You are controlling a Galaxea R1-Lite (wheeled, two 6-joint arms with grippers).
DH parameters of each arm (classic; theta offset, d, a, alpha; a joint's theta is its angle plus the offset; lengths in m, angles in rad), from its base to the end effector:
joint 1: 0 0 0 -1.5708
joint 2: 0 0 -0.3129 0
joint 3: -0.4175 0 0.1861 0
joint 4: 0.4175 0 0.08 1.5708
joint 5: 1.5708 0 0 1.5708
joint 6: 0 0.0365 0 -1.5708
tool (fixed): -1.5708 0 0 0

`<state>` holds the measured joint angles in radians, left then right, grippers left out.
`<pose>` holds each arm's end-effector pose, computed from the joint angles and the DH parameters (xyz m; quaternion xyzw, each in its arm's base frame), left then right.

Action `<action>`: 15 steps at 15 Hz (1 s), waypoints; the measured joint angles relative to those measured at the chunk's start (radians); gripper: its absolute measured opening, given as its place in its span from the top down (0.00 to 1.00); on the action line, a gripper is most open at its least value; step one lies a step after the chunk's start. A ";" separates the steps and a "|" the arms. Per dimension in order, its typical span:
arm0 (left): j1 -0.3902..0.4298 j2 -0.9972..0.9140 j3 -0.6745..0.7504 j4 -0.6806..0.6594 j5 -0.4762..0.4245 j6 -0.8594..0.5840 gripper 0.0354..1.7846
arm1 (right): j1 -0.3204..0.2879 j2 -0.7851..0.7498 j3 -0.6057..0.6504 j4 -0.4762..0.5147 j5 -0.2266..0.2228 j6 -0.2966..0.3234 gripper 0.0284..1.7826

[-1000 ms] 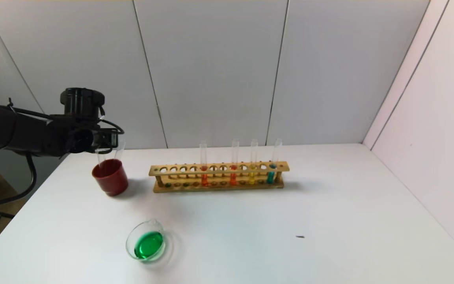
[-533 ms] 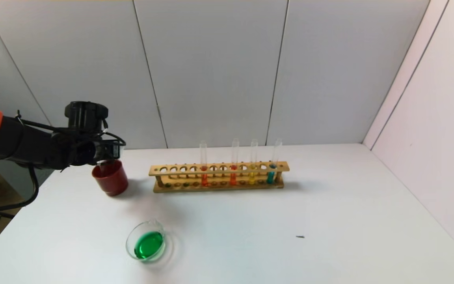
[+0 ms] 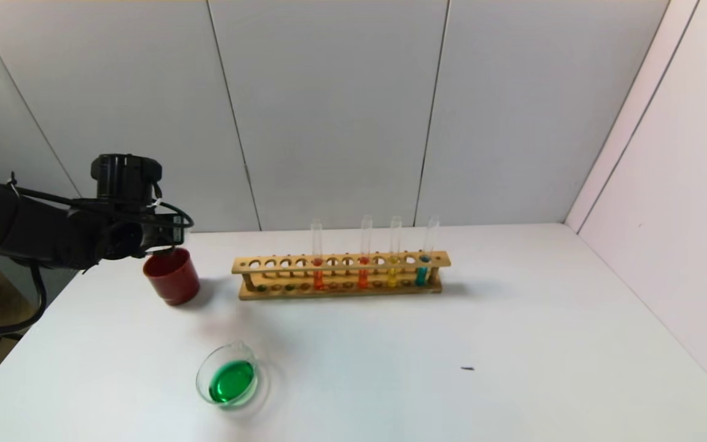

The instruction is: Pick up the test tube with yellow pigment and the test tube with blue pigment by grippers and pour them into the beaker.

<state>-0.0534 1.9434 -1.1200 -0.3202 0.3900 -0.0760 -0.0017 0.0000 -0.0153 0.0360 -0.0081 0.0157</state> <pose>0.3847 -0.0067 0.1631 0.0184 0.2365 0.1713 0.9562 -0.0275 -0.0002 0.0756 0.0078 0.0103 -0.0050 0.9999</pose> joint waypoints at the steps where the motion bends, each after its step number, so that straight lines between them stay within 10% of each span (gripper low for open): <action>1: -0.002 -0.013 0.001 0.002 0.001 0.002 0.37 | 0.000 0.000 0.000 0.000 0.000 0.000 0.05; 6: -0.024 -0.119 0.026 0.007 0.008 0.030 0.05 | 0.000 0.000 0.000 0.000 0.000 0.000 0.05; 15: -0.045 -0.620 0.293 0.074 0.010 0.071 0.02 | 0.000 0.000 0.000 0.000 0.000 0.000 0.05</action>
<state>-0.0981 1.3234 -0.8274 -0.2466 0.3996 -0.0047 -0.0017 0.0000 -0.0153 0.0355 -0.0077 0.0153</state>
